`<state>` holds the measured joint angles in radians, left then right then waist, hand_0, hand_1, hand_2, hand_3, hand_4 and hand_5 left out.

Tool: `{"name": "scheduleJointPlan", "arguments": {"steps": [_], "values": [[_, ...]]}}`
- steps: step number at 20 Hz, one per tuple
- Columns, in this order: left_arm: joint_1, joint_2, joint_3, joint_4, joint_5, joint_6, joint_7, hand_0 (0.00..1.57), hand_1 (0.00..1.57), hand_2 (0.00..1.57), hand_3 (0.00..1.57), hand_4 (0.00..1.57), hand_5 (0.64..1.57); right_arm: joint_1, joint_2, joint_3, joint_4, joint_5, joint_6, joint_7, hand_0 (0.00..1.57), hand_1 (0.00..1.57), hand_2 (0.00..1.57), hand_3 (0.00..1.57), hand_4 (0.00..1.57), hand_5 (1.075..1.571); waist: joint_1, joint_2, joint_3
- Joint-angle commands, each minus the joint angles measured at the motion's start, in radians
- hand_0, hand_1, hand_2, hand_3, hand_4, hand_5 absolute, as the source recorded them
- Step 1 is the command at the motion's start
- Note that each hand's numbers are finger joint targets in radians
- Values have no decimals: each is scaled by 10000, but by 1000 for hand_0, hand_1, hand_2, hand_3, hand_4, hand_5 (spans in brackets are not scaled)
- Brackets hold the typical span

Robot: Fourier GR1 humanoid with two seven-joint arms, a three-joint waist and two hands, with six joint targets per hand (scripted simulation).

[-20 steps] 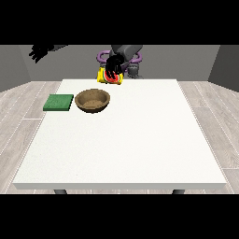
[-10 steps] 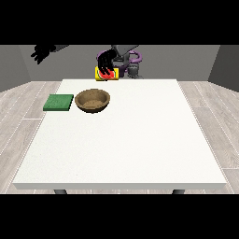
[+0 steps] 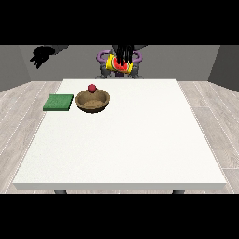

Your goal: Pick the cup and pour the ball into the bowl, then pick the bowl and place it on the pad

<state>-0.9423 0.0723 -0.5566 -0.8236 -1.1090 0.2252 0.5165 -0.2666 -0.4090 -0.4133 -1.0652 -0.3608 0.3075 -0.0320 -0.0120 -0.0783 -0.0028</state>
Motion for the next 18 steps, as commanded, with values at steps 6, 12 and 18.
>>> {"name": "scheduleJointPlan", "arguments": {"steps": [6,12,18], "values": [[326,262,4995,-2696,6033,700,-2101,0,0,0,0,1150,1568,-122,-44,-243,12,131,-717,2,0,0,0,0,785,1556,1501,349,-139],[407,985,7220,-3645,9876,-2099,-3287,0,0,0,0,1054,1566,274,843,-342,411,228,-1376,-696,0,0,0,0,747,1563,2466,1041,-17],[131,2402,8556,-3551,11838,-4295,-2907,0,0,0,0,1055,1558,-52,1271,-352,1076,317,-1649,-1498,0,0,0,0,737,1565,2775,1735,33]]}}
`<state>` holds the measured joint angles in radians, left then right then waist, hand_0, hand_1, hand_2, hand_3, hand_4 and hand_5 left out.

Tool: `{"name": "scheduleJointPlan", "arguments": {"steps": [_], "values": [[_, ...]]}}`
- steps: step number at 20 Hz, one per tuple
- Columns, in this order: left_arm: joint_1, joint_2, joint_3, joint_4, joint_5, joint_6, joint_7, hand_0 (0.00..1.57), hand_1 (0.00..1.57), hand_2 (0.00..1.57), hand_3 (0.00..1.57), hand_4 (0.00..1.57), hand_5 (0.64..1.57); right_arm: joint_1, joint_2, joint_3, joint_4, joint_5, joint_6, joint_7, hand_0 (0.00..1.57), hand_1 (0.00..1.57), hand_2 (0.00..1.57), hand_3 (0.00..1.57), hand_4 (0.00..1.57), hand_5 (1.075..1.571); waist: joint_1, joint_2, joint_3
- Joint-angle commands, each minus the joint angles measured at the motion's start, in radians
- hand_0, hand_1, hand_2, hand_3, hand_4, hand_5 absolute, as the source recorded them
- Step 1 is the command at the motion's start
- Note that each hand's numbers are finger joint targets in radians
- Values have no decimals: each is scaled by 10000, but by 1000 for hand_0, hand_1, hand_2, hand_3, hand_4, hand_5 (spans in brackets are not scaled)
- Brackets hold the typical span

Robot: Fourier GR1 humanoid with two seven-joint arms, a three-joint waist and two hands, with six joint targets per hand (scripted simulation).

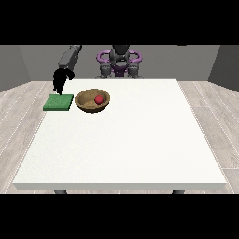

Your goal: Pick the cup and pour the ball into the bowl, then pick the bowl and place it on the pad

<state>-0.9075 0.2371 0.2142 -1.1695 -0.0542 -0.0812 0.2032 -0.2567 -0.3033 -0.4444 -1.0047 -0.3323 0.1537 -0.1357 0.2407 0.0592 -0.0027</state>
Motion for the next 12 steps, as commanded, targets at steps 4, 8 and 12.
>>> {"name": "scheduleJointPlan", "arguments": {"steps": [4,8,12], "values": [[-3,1797,1401,-42,1775,-1951,44,0,0,0,0,1039,1558,-253,457,-20,1298,7,340,-1494,0,0,0,0,722,1566,-3,1074,36],[890,1508,1160,-777,1967,-1951,217,0,0,0,0,984,1552,-897,611,180,2544,373,-107,-1934,0,0,0,0,611,1557,54,764,36],[1057,2524,1956,-512,2591,-2479,76,0,0,0,0,1011,1535,-1417,560,446,2906,399,288,-2149,0,0,0,0,565,1560,-380,1027,34]]}}
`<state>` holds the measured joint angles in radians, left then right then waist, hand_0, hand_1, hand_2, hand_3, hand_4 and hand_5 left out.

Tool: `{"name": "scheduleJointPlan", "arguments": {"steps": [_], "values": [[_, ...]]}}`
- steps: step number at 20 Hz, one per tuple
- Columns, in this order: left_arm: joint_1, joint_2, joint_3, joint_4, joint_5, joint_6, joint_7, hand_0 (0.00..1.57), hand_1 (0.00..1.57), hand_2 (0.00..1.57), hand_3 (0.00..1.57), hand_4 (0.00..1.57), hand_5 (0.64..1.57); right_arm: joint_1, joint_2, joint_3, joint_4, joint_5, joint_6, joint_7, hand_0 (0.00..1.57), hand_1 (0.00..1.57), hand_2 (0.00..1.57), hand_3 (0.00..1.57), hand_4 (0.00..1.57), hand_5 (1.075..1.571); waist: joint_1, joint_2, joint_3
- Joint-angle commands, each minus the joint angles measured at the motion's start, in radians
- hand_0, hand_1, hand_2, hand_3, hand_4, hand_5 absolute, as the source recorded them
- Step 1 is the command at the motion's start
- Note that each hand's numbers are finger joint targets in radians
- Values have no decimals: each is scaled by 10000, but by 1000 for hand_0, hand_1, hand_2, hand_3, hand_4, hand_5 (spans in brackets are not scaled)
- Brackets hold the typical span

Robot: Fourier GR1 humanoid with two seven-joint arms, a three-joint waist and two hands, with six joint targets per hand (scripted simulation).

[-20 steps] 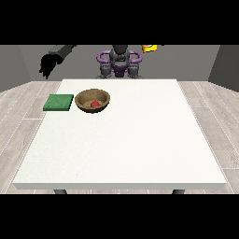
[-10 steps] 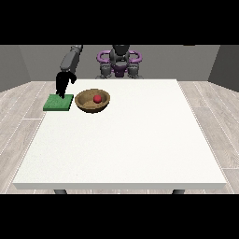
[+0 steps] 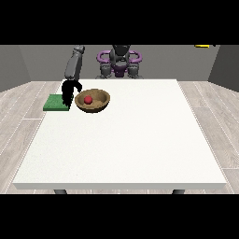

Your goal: Pick the cup and pour the ball into the bowl, then pick the bowl and place it on the pad

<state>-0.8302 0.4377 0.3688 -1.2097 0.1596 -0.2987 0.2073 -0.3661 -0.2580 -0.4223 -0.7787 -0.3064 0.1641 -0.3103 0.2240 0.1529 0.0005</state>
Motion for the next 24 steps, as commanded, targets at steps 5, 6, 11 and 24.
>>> {"name": "scheduleJointPlan", "arguments": {"steps": [5,6,11,24], "values": [[27,1006,629,-531,864,-366,298,0,0,0,0,1018,1538,-1083,-86,-69,1743,32,187,-1196,0,0,0,0,514,1552,-178,841,6],[537,800,521,-748,659,-125,159,0,0,0,0,1019,1533,-771,250,217,1814,311,-28,-1395,0,0,0,0,509,1552,-295,464,4],[359,976,553,-1287,1158,-410,381,0,0,0,0,1014,1542,-998,-291,-112,2224,104,516,-2064,0,0,0,0,447,1544,-79,1219,12],[293,1463,888,-1417,1564,-546,368,0,0,0,0,1018,1535,-748,282,-185,2270,351,-1647,-1275,878,878,580,0,608,1514,161,1662,4]]}}
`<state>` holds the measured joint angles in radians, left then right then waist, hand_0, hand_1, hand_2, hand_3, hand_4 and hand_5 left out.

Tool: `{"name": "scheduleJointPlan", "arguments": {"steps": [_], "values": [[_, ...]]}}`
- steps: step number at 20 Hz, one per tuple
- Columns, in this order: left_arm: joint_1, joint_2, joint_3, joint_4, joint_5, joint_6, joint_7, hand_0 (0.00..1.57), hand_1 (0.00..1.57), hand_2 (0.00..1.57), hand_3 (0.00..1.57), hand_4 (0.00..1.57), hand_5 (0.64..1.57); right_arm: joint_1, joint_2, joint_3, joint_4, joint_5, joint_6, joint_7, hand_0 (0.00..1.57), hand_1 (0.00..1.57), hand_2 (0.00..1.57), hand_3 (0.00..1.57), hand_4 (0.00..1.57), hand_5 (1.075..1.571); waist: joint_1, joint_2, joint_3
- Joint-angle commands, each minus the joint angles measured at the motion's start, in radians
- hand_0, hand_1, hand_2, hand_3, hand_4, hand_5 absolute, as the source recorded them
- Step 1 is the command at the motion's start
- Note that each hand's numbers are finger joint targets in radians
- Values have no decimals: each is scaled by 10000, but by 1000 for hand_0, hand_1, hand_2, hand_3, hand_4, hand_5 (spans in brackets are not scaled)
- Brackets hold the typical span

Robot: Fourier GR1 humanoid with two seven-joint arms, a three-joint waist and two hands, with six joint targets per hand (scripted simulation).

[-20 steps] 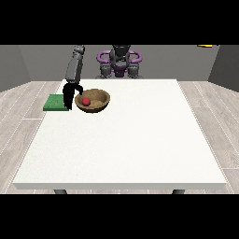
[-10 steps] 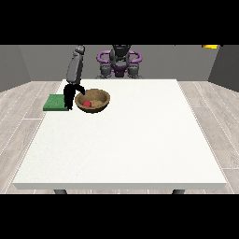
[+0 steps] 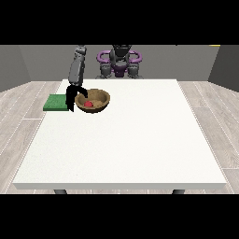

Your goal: Pick the cup and pour the ball into the bowl, then pick the bowl and place it on the pad

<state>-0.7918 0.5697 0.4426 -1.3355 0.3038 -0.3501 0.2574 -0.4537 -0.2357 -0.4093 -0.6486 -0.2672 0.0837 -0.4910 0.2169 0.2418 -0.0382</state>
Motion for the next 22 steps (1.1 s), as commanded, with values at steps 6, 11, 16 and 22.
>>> {"name": "scheduleJointPlan", "arguments": {"steps": [6,11,16,22], "values": [[-32,326,386,-131,555,-335,1,0,0,0,0,1071,1523,1175,-669,66,357,804,-1794,1257,1571,1571,1571,1566,903,1495,395,835,362],[221,355,479,68,733,-617,-126,0,0,0,0,1160,1527,1172,-946,398,-495,1236,-2530,2047,1571,1571,1571,1292,995,1542,410,602,353],[351,801,891,1127,573,-462,-74,0,0,0,0,1191,1528,657,-2337,964,-1636,1569,-2408,4583,1571,1571,1571,1111,1026,1548,-419,-408,323],[1285,1184,1331,1601,493,-949,-1040,0,0,0,0,1204,1537,327,-3447,905,-1616,1490,-1612,5481,1571,1571,1571,865,1061,1556,-830,-355,376]]}}
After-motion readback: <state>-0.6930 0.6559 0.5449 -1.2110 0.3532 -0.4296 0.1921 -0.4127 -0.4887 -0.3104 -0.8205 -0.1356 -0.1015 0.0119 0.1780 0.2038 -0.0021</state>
